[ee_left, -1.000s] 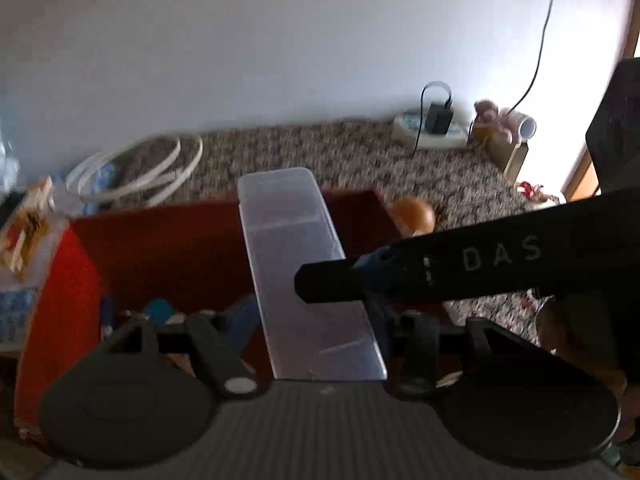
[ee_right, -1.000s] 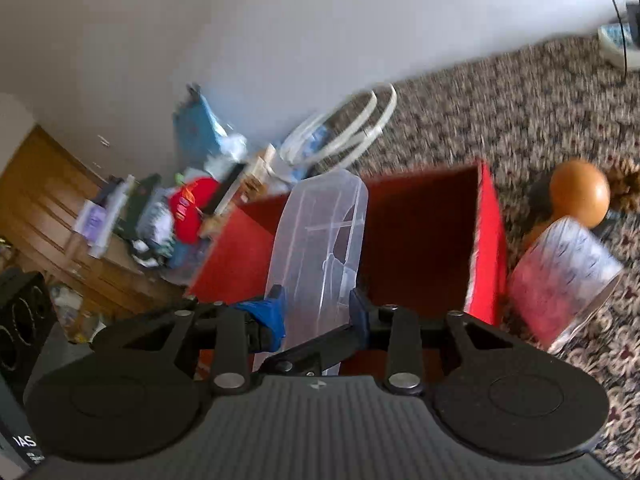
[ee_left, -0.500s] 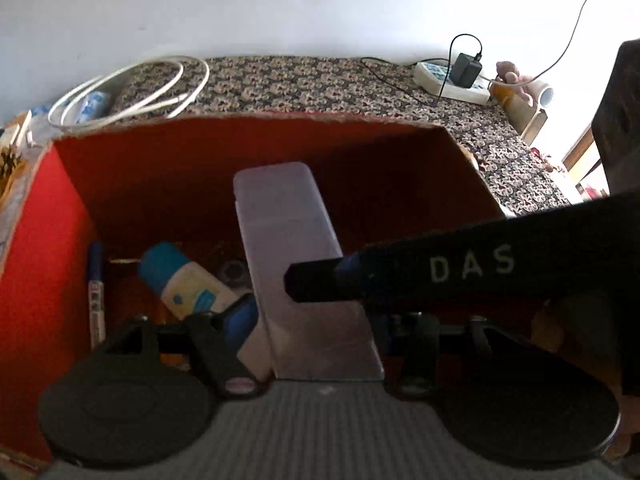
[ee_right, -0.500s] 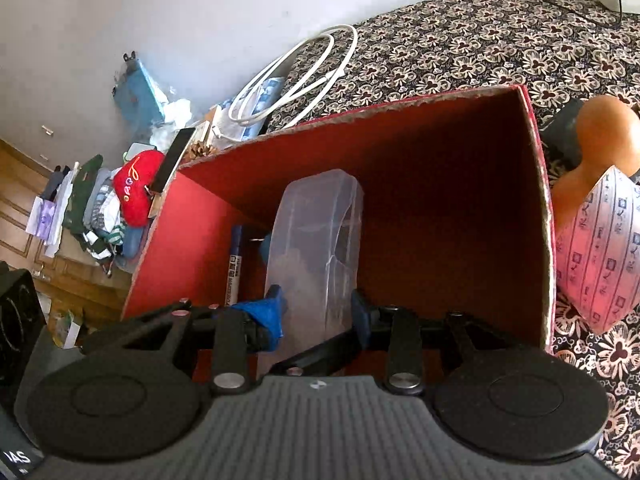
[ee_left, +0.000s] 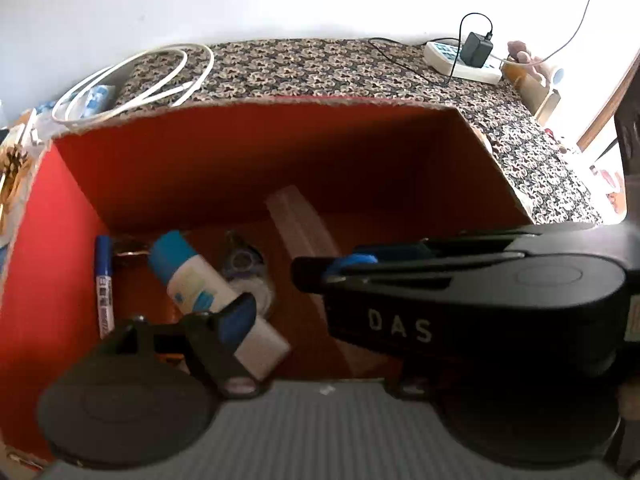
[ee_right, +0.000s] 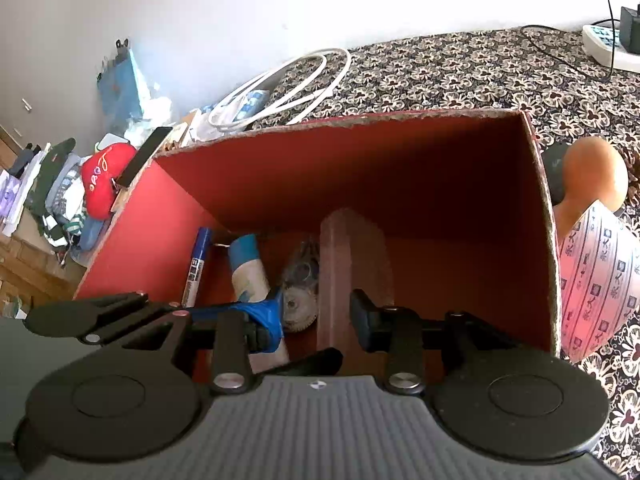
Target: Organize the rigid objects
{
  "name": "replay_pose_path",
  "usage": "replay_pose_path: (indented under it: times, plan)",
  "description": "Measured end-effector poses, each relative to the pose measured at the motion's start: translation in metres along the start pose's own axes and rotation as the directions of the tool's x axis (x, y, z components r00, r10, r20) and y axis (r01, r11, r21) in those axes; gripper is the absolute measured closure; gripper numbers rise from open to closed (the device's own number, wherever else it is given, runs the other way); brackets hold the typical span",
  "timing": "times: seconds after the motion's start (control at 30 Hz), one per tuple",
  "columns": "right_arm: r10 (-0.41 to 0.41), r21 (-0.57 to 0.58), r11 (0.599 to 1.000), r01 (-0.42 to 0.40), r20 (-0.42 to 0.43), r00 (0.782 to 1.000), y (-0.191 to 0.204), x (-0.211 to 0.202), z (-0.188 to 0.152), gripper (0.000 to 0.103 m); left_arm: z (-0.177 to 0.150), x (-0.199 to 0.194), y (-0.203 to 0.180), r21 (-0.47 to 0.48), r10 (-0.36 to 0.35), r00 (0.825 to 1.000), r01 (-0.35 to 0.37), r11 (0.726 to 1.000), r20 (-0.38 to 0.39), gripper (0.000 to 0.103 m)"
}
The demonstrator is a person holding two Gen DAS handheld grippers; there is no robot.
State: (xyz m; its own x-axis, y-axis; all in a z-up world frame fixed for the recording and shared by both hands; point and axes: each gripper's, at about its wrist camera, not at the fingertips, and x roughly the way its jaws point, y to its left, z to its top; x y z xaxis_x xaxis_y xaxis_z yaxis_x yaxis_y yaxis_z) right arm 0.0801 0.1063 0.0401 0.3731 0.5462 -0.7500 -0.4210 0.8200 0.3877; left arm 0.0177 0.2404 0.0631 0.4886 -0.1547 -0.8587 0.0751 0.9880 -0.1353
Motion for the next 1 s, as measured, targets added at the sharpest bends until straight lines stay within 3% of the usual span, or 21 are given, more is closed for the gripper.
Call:
replay_pose_path:
  times: [0.2, 0.77, 1.0]
  plan:
    - [0.004, -0.007, 1.000, -0.004, 0.010, 1.000, 0.001, -0.001, 0.000, 0.083, 0.001, 0.000, -0.001, -0.008, 0.016, 1.000, -0.016, 1.000, -0.002, 0.050]
    - [0.178, -0.027, 0.983, -0.181, -0.096, 0.979, -0.004, 0.006, 0.004, 0.079, -0.004, -0.003, -0.012, 0.004, 0.074, 0.997, -0.074, 0.997, 0.011, 0.050]
    - [0.199, -0.022, 0.979, -0.201, -0.067, 0.978, -0.004, 0.003, 0.001, 0.080, -0.004, -0.003, -0.014, 0.023, 0.100, 0.994, -0.101, 0.995, 0.031, 0.050]
